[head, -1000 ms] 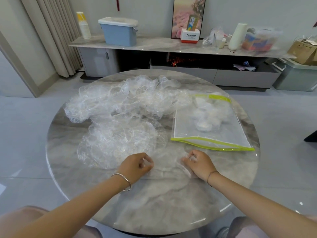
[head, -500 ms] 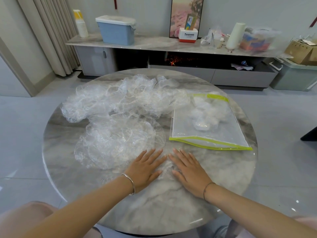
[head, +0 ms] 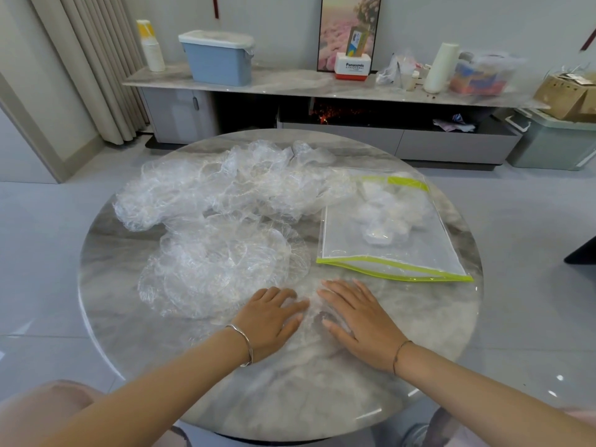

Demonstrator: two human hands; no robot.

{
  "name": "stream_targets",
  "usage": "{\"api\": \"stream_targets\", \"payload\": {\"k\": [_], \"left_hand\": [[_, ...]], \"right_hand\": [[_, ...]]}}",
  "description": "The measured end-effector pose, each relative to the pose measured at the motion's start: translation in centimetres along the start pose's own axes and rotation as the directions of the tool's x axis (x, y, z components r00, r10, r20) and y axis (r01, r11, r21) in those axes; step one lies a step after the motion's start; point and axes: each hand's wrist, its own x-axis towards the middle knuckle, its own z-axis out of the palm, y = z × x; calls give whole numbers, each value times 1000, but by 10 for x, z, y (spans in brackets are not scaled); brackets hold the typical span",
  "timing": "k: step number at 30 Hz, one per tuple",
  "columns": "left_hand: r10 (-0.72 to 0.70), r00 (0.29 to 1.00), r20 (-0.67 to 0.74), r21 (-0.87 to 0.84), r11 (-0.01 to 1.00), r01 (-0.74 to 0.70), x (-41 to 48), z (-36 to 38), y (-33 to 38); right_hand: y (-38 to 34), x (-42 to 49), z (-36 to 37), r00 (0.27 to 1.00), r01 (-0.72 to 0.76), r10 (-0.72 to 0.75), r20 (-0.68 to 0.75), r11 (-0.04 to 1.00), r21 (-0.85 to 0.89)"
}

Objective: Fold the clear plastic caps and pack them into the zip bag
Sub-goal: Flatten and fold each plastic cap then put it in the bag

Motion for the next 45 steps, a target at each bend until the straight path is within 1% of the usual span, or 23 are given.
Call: {"api": "stream_targets", "payload": {"k": [3, 5, 6, 8, 10, 14, 16, 18, 19, 21, 24, 28, 30, 31, 32, 34, 36, 37, 39, 40, 42, 44, 45], "left_hand": [[-38, 993, -109, -42, 999, 34, -2, -3, -7], [-72, 997, -37, -83, 994, 69, -5, -12, -2], [-69, 996, -58, -80, 995, 64, -6, -12, -4], [-57, 996, -65, -92, 994, 51, -7, -13, -6], [-39, 996, -76, -48, 998, 35, -7, -14, -5], [26, 1000, -3, -69, 997, -26, -7, -20, -6], [56, 998, 6, -25, 998, -56, -5, -24, -6], [86, 996, 37, -23, 996, -85, -4, -26, -8], [84, 995, 54, -48, 996, -81, -4, -25, -10], [84, 995, 61, -73, 994, -79, -6, -24, -14], [29, 999, 20, -140, 990, -26, -5, -22, -15], [-168, 984, -51, -318, 937, 144, 1, -18, -7], [-241, 970, -24, -365, 905, 216, 2, -16, -2], [-270, 963, -7, -382, 891, 247, 2, -15, -1], [-298, 955, 9, -398, 875, 276, 3, -15, 0], [-351, 935, 45, -426, 840, 336, 5, -15, 2], [-396, 915, 82, -457, 801, 387, 8, -15, 3], [-415, 904, 99, -477, 778, 409, 9, -13, 3], [-431, 895, 119, -499, 753, 429, 10, -13, 3], [-430, 895, 117, -498, 754, 428, 10, -14, 4], [-406, 911, 76, -445, 804, 395, 9, -20, 7], [-322, 945, -58, -264, 918, 296, 9, -25, 9], [-240, 959, -151, -182, 960, 212, 8, -28, 10]], "right_hand": [[-3, -7, 1, 980, 193, -196, -28, 977, -84], [-3, -11, 4, 960, 280, -278, 27, 952, -123], [-4, -12, 5, 954, 297, -290, 73, 947, -119], [-4, -15, 6, 948, 276, -261, 183, 959, -62], [0, -15, 8, 946, 236, -226, 233, 972, -16], [0, -11, 14, 964, 220, -202, 171, 971, -94], [1, -6, 14, 975, 204, -191, 110, 972, -120], [-4, -4, 10, 987, 157, -157, 35, 988, 2], [-6, -3, 7, 995, 91, -95, 27, 987, 136], [-9, -4, 1, 994, -108, 85, 72, 891, 441], [-12, 2, -4, 939, -276, 338, 66, 623, 732], [-10, 10, -4, 835, -404, 524, 169, 377, 833], [-7, 8, -3, 809, -443, 549, 208, 338, 830], [-6, 7, -2, 807, -445, 557, 194, 360, 820], [-6, 5, 0, 813, -433, 565, 143, 423, 796], [-6, 0, -2, 847, -372, 529, -49, 657, 656], [-7, -4, -5, 917, -219, 332, -220, 882, 418], [-7, -5, -5, 953, -131, 200, -226, 949, 288], [-6, -5, -1, 991, 12, -2, -134, 997, 77], [-8, -4, 1, 998, 45, -43, -52, 999, 27], [-9, -3, 8, 994, 27, -28, 103, 1000, 5], [-7, -4, 14, 979, -32, 31, 202, 999, 0], [-6, -3, 16, 973, -50, 47, 226, 999, 9]]}}
